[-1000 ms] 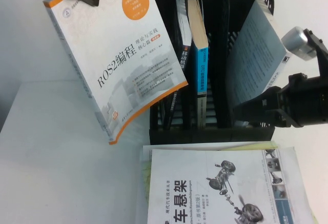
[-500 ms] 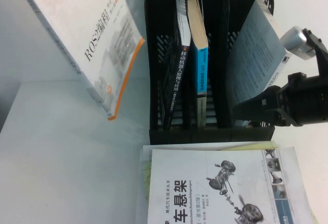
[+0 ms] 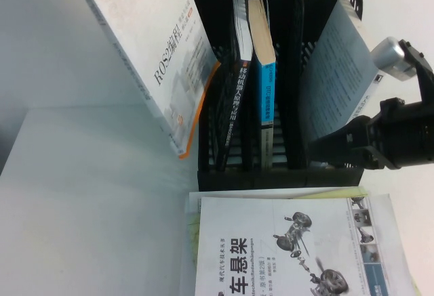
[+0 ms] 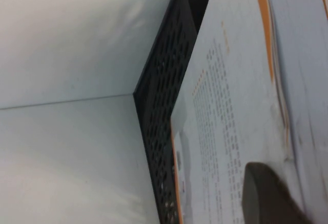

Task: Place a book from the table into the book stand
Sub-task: Place the book on the book shelf

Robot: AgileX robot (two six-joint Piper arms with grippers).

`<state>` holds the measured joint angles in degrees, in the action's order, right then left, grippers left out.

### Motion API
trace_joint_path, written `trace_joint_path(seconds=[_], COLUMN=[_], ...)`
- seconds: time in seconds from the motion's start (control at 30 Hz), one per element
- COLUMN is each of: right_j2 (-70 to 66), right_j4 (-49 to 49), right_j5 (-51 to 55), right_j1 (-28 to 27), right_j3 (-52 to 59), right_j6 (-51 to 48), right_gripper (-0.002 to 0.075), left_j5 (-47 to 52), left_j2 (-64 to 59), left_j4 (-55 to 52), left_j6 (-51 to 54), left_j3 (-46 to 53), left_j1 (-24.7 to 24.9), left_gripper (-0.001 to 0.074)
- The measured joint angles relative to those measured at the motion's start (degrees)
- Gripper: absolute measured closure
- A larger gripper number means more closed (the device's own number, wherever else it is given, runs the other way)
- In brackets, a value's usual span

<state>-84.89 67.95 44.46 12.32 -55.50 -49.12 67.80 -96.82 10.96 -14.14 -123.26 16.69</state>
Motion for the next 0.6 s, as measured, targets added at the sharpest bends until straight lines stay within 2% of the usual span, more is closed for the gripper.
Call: trace_joint_path(seconds=[0.3,0.6], right_j2=[0.0,0.0], right_j4=[-1.6,-2.8], right_j5=[-1.9,-3.5], right_j1=[0.0,0.0], right_j3=[1.2,2.8], right_j6=[0.0,0.0], right_gripper=[0.0729,0.0729], left_j5=[-8.6,-12.3], left_j2=[-5.2,-11.1], left_j4=[6.1,8.9], left_j6=[0.4,3.9], left_j3=[0.0,0.0], left_j1=[0.0,0.1], left_gripper=[0.0634,0.0634])
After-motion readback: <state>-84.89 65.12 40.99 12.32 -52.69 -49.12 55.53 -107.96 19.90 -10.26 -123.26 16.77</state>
